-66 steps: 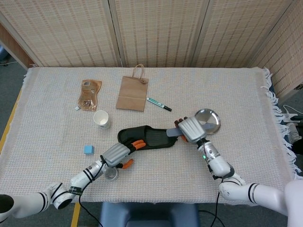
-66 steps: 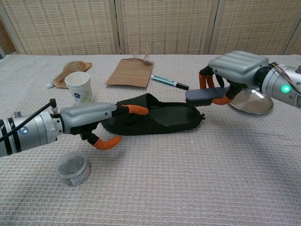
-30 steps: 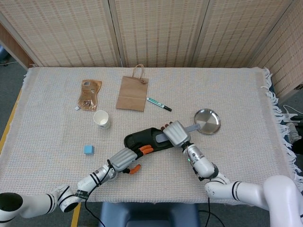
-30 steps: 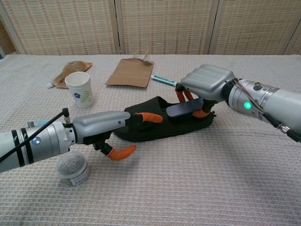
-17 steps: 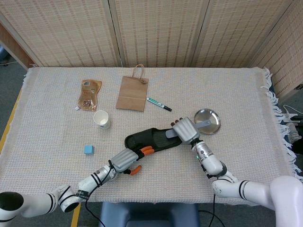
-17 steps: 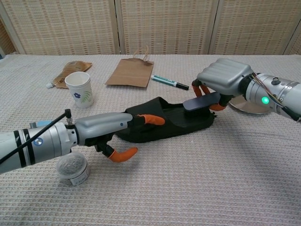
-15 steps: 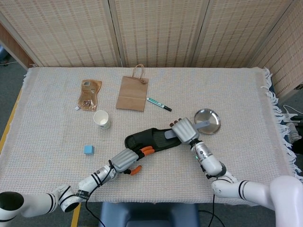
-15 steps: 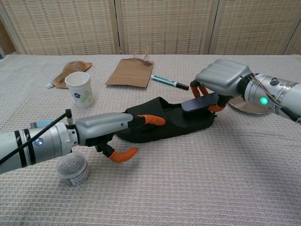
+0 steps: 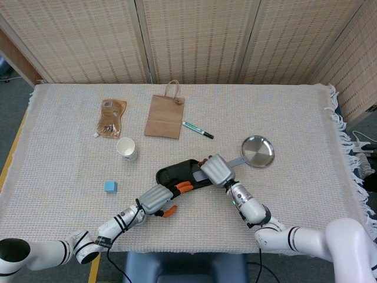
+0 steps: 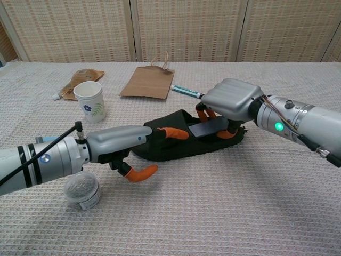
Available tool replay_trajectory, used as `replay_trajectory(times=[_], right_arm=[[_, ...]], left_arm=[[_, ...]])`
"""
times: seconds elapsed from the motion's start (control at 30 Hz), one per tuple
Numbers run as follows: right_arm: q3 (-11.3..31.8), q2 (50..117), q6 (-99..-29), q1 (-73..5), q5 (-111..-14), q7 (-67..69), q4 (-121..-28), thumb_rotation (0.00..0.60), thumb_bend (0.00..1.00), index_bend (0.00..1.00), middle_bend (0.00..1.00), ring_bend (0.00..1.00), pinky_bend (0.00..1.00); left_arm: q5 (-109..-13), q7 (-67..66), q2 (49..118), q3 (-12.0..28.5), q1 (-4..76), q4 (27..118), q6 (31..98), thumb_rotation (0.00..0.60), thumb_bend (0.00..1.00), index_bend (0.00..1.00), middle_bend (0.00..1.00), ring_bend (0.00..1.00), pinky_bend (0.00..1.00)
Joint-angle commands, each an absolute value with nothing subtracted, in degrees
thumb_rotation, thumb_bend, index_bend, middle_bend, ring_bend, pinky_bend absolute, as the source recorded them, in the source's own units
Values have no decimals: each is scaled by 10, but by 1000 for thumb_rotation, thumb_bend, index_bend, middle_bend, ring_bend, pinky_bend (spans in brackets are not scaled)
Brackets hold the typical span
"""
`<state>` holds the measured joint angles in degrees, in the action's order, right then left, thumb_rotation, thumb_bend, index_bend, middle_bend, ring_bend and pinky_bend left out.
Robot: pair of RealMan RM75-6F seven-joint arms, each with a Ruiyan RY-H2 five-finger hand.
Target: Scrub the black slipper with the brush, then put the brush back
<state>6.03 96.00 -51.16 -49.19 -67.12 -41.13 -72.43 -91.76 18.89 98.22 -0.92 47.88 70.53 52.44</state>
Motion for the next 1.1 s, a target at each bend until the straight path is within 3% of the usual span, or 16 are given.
replay_trajectory(times=[0.03,0.37,0.83,1.1], right_arm=[[58,954,-514,-488,-669,-414,-720,600,549,909,737,640,890],[59,930,-522,-481,-663,-419,-730,600,549,910,737,641,890],[63,960,-506,-492,-659,-399,-740,600,548,908,737,641,890],[54,928,-519,-481,-651,-427,-730,600,549,909,737,641,890]], left_arm=[[-917,187,983,-10,479,704,524,600,581,0,0,0,42],[-915,182,986,-11,481,705,522,600,580,0,0,0,42],[-916,181,986,-10,482,707,526,600,581,0,0,0,42],[-912,165,987,-10,481,714,525,600,582,0,0,0,41]])
